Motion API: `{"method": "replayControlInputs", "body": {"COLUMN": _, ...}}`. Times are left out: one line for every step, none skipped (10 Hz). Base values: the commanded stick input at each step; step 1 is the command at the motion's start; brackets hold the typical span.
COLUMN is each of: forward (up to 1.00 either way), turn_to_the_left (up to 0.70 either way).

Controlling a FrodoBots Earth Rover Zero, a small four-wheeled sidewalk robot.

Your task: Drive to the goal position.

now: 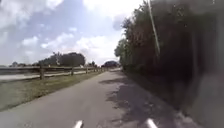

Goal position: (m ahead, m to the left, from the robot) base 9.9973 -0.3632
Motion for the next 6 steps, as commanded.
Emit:
{"method": "replayControlInputs", "body": {"forward": 0.85, "turn_to_the_left": 0.0}}
{"method": "replayControlInputs", "body": {"forward": 0.85, "turn_to_the_left": 0.0}}
{"method": "replayControlInputs", "body": {"forward": 0.85, "turn_to_the_left": 0.0}}
{"method": "replayControlInputs", "body": {"forward": 0.85, "turn_to_the_left": 0.0}}
{"method": "replayControlInputs", "body": {"forward": 0.85, "turn_to_the_left": 0.0}}
{"method": "replayControlInputs", "body": {"forward": 0.85, "turn_to_the_left": 0.0}}
